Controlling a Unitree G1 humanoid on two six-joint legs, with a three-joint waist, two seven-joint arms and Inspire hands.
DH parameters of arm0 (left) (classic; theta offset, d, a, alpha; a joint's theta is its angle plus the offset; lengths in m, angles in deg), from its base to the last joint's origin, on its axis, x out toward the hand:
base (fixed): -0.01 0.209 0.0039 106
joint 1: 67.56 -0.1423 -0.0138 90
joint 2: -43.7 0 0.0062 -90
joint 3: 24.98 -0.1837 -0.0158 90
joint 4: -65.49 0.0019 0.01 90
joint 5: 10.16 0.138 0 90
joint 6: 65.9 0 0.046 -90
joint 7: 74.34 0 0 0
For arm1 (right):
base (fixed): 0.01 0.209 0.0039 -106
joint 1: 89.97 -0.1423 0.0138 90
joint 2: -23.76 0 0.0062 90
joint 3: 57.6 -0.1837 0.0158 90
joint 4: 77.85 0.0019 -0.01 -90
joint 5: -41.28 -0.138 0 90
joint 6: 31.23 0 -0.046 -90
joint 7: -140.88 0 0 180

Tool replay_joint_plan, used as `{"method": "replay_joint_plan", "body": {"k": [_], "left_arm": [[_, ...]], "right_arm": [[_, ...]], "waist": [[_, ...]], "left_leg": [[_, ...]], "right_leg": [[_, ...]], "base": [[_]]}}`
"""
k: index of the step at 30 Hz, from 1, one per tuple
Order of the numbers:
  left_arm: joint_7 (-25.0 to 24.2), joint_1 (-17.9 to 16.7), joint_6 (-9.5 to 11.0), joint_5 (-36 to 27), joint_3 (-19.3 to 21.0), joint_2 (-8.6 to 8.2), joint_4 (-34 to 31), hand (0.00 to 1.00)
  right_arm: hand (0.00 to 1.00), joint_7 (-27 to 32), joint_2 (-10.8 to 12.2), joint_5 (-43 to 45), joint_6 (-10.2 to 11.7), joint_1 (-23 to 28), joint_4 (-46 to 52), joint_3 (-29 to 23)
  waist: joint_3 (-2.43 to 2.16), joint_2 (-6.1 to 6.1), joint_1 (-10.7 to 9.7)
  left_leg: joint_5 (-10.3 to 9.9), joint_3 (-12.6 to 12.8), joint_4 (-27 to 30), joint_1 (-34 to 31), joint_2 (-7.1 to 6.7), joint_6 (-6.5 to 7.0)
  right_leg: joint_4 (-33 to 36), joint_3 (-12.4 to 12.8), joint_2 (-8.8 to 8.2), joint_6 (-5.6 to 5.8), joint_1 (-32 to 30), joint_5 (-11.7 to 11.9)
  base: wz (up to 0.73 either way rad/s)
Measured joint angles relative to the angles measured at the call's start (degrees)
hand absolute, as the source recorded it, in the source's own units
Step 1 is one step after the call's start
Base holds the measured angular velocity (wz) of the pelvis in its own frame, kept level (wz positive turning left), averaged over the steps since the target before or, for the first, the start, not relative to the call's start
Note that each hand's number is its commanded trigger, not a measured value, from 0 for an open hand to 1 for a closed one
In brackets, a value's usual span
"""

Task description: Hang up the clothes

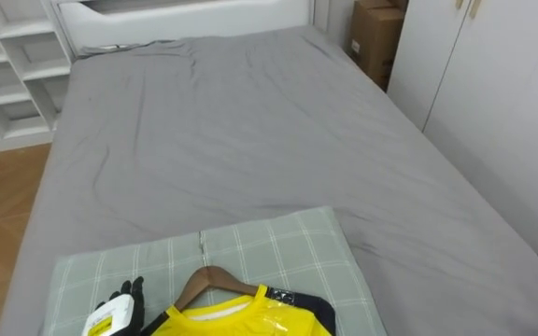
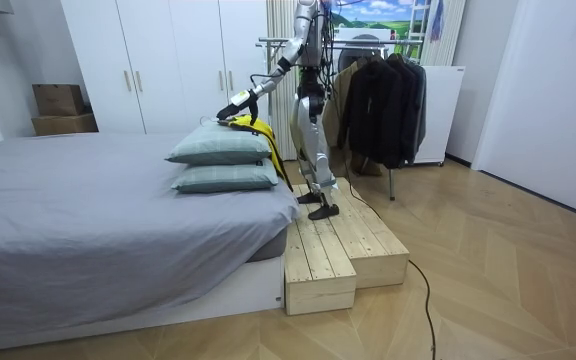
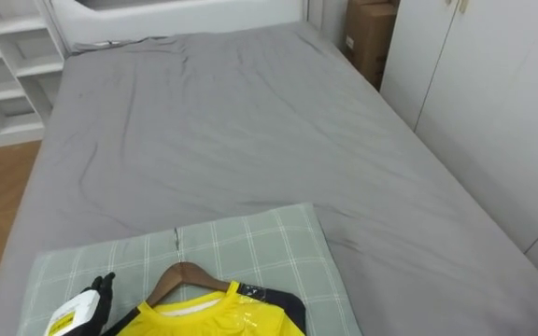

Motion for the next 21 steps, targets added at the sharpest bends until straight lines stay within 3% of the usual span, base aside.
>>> {"method": "replay_joint_plan", "body": {"k": [9,14,21], "left_arm": [[-0.1,-0.01,-0.04,-0.02,-0.15,-0.07,-0.01,0.0],[-1.66,-0.57,-0.5,1.06,-2.52,-0.23,-0.55,0.0],[-3.72,-0.75,-1.01,2.08,-2.1,-0.99,-2.27,0.0]], "right_arm": [[0.0,0.37,0.04,-0.43,-0.02,-0.05,-0.05,-0.01],[0.0,0.25,0.14,-6.18,-0.61,0.51,0.11,-0.4],[0.0,-2.0,0.24,-13.36,-0.78,2.24,0.11,-3.7]], "waist": [[-0.23,-0.31,0.02],[-0.69,-0.14,-0.26],[-0.84,0.14,-0.2]], "left_leg": [[0.0,0.04,0.06,0.07,-0.03,0.0],[0.0,-0.04,0.08,0.11,0.03,0.0],[0.0,0.3,0.07,0.17,0.05,0.0]], "right_leg": [[0.0,0.26,0.03,0.0,-0.05,0.0],[0.16,0.25,0.02,0.0,0.06,0.0],[0.07,0.45,0.05,0.0,0.04,0.0]], "base": [[0.0],[0.0],[-0.01]]}}
